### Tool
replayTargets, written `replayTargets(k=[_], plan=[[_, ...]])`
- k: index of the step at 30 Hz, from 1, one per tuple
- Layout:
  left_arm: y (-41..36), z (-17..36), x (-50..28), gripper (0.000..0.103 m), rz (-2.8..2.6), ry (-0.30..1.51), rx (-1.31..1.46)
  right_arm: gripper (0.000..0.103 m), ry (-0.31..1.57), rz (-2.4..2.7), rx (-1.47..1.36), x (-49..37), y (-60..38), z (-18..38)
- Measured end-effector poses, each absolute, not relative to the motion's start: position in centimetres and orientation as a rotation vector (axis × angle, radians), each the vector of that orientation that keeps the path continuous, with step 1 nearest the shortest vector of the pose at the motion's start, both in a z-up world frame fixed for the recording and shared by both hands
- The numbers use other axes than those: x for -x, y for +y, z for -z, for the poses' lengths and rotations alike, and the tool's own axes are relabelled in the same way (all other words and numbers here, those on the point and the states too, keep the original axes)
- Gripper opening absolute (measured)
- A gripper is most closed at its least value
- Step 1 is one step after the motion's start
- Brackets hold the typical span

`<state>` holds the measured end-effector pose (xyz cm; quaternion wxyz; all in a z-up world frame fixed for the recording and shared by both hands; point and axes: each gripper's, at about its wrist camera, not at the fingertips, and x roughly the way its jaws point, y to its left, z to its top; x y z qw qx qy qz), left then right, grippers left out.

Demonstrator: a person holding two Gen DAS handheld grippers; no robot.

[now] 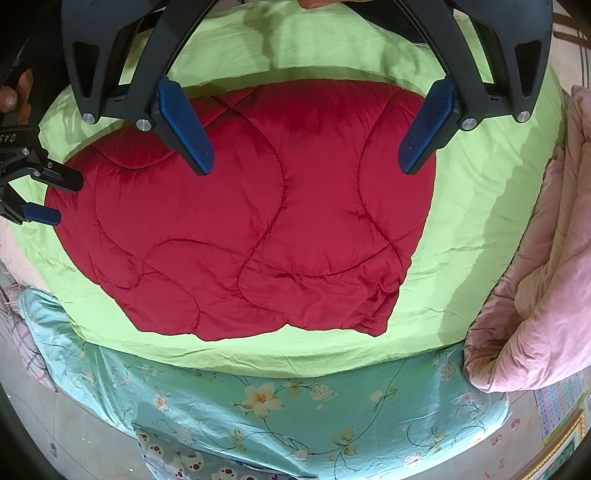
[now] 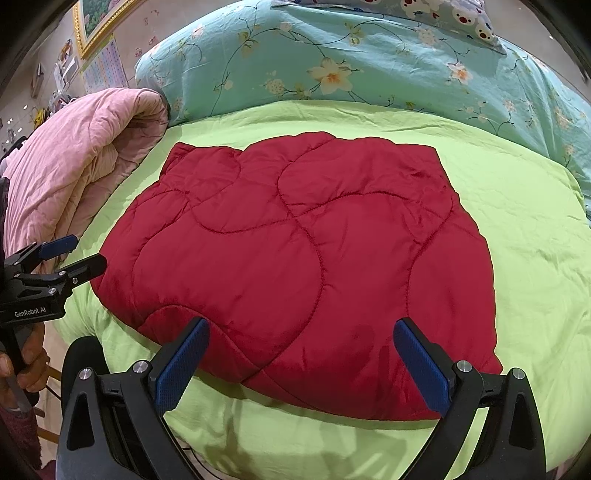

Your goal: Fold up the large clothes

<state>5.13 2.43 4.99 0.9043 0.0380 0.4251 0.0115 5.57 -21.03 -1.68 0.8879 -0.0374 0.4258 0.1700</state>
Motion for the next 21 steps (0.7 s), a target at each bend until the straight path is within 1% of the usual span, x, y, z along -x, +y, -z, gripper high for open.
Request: replayTargets(k=[21], plan=[[2.02,-5.47,-4.80,0.100,-0.027,0.853,-0.103,0.101,0.883,-0.353,0.078,-5.31,-20.83,1.58]])
